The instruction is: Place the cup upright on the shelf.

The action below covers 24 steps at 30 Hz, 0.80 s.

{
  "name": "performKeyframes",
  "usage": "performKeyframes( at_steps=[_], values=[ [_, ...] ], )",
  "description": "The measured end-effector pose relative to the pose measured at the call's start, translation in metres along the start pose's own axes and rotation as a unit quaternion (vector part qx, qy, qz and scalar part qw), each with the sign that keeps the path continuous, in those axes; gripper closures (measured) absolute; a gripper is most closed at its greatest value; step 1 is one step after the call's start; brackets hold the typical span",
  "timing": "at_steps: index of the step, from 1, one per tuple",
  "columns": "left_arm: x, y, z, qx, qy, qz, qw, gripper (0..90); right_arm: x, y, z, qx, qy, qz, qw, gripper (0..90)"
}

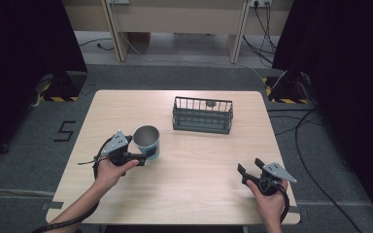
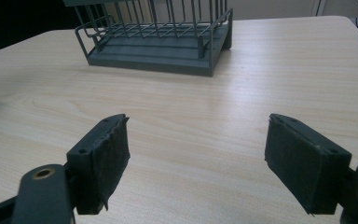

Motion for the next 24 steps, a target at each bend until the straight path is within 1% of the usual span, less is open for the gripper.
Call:
performKeyframes(
  at_steps=[5,6,7,9,14,18,22,24],
  values=[
    [0.002,0.005,-0.005,-0.002,0.0,-0.001,1.0,15.9,0.0,0.0,0.0,0.001,-0.002,0.001,1.0,23.5],
    [0.002,0.006,-0.007,-0.003,0.001,-0.001,1.0,15.9,0.0,0.0,0.0,0.002,-0.004,0.004,1.0,25.4],
    [0.002,0.006,-0.007,-0.003,0.001,-0.001,1.0,15.9,0.0,0.0,0.0,0.002,-0.004,0.004,1.0,25.4],
    [0.002,0.008,-0.008,-0.004,0.001,0.0,1.0,15.9,0.0,0.001,0.0,0.003,0.001,0.008,1.0,28.0],
    [0.001,0.013,-0.012,-0.005,0.003,0.0,1.0,15.9,0.0,0.001,0.0,0.003,0.002,0.01,0.9999,30.3],
    [0.002,0.017,-0.016,-0.008,0.004,0.0,1.0,16.0,0.0,0.001,0.0,0.004,0.002,0.01,0.9999,32.1],
    [0.002,0.022,-0.019,-0.008,0.006,-0.001,0.9999,16.0,0.0,0.001,0.0,0.005,0.004,0.006,1.0,35.8],
    [0.002,0.024,-0.02,-0.009,0.006,-0.001,0.9999,16.0,0.0,0.001,0.0,0.005,0.004,0.005,1.0,36.0]
  ],
)
Point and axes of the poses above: each handheld gripper's, and its own axes: y roughly forward along the jaws, z roughly out of its underside, x roughly to its left, the point moved 5 cm from there along y, roughly forward along the jaws, and after that the axes turned 5 degrees about -z, right-handed, at the moved point
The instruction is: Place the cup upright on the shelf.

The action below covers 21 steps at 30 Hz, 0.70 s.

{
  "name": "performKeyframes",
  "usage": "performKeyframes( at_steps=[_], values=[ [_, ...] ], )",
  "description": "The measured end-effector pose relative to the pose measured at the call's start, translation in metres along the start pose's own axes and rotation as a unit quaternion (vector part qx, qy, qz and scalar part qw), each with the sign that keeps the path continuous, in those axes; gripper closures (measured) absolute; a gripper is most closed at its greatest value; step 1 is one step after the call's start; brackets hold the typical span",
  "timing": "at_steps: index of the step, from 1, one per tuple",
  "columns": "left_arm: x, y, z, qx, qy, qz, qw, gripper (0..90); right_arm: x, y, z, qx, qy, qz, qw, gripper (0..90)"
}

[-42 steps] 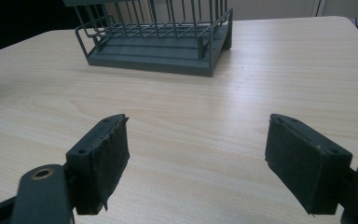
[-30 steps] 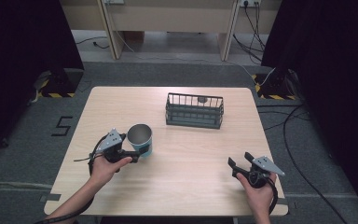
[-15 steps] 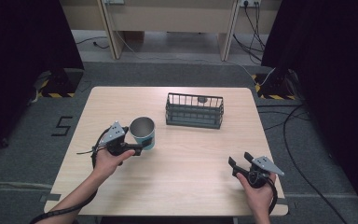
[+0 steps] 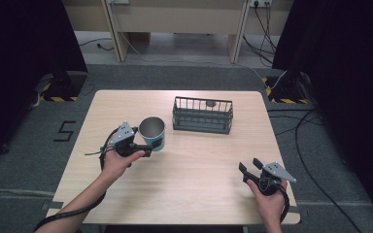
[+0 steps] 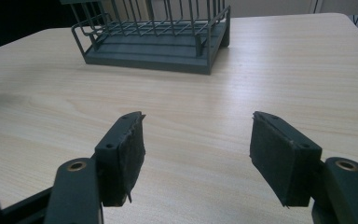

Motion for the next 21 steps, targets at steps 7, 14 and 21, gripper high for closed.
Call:
performKeyframes(
  at_steps=[7,14,21],
  values=[
    [-0.001,0.011,-0.006,0.0,0.004,0.003,1.0,16.0,0.0,0.0,0.0,0.001,-0.001,-0.001,1.0,37.2],
    [0.0,0.023,-0.015,-0.004,0.007,0.002,1.0,16.0,-0.001,0.0,0.0,0.002,0.001,-0.002,1.0,37.3],
    [0.002,0.033,-0.022,-0.005,0.01,0.001,0.9999,16.0,-0.001,0.0,0.0,0.001,0.002,0.0,1.0,37.1]
  ],
)
Point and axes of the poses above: each handheld gripper's, and its own axes: y roughly forward along the jaws, z roughly out of its underside, x roughly to its left, the point moved 5 cm from there along y, roughly forward along the jaws, and after that the axes turned 5 degrees about -z, right-handed, at the moved point
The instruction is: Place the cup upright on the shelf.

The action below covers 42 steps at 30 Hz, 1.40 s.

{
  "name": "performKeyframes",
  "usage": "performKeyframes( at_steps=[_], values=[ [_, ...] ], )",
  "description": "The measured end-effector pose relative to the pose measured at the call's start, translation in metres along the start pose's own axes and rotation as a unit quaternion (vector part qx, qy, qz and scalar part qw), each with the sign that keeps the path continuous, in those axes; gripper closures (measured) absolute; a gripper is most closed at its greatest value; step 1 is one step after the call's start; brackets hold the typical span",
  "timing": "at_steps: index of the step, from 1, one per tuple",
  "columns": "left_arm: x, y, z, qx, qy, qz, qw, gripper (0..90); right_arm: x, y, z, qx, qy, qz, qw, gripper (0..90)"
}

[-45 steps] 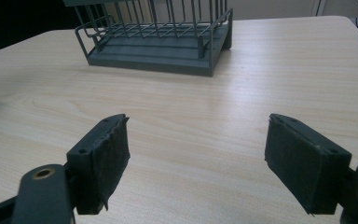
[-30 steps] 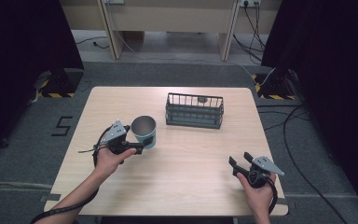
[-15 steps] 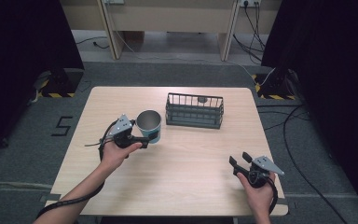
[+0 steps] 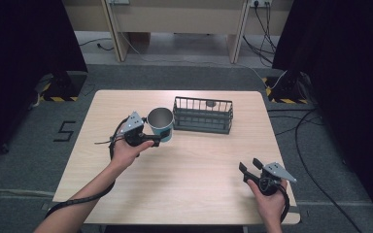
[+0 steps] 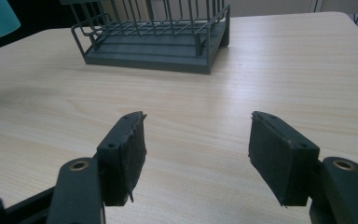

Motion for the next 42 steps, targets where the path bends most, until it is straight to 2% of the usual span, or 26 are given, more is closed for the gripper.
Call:
performKeyframes(
  at_steps=[29,42],
  values=[
    [0.001,0.041,-0.021,-0.006,0.007,-0.004,0.9999,16.0,0.0,0.0,0.0,0.002,0.007,-0.001,1.0,37.1],
    [0.001,0.068,-0.034,-0.013,0.006,-0.012,0.9998,16.0,-0.001,0.0,0.0,-0.001,0.007,-0.003,1.0,37.2]
  ],
)
Point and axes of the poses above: each handheld gripper's, and its own axes: y roughly forward along the jaws, z roughly out of its underside, x roughly to its left, the point moved 5 cm from there along y, roughly forward along the jaws, and after that the axes turned 5 degrees about -z, right-handed, at the moved point
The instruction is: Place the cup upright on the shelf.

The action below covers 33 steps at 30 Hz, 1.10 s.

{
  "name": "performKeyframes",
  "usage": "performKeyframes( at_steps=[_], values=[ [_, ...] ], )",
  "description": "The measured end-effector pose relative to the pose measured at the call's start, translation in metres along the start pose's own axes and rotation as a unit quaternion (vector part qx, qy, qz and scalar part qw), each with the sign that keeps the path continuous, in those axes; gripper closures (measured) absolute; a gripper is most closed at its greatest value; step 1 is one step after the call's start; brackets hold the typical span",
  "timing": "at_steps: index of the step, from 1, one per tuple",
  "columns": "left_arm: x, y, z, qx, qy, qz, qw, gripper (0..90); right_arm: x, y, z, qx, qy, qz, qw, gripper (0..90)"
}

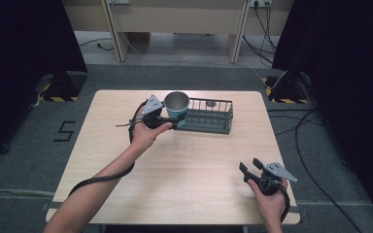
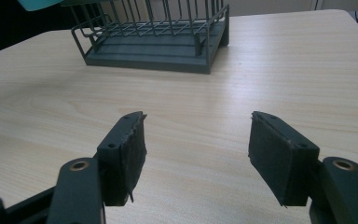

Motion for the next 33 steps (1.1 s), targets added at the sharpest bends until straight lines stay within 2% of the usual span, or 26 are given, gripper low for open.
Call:
performKeyframes(
  at_steps=[22,33],
  values=[
    [0.007,0.039,-0.012,0.0,-0.001,-0.017,0.9999,16.0,0.0,0.0,0.0,-0.001,-0.001,-0.001,1.0,37.2],
    [0.01,0.062,-0.015,0.003,-0.015,-0.029,0.9995,16.0,-0.001,-0.001,0.0,-0.001,-0.001,-0.001,1.0,37.2]
  ],
)
Point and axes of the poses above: each handheld gripper's, and its own axes: y roughly forward along the jaws, z roughly out of its underside, x roughly to its left, the point moved 5 cm from there along y, roughly forward along the jaws, and after that the axes turned 5 degrees about -z, right-handed, at the moved point
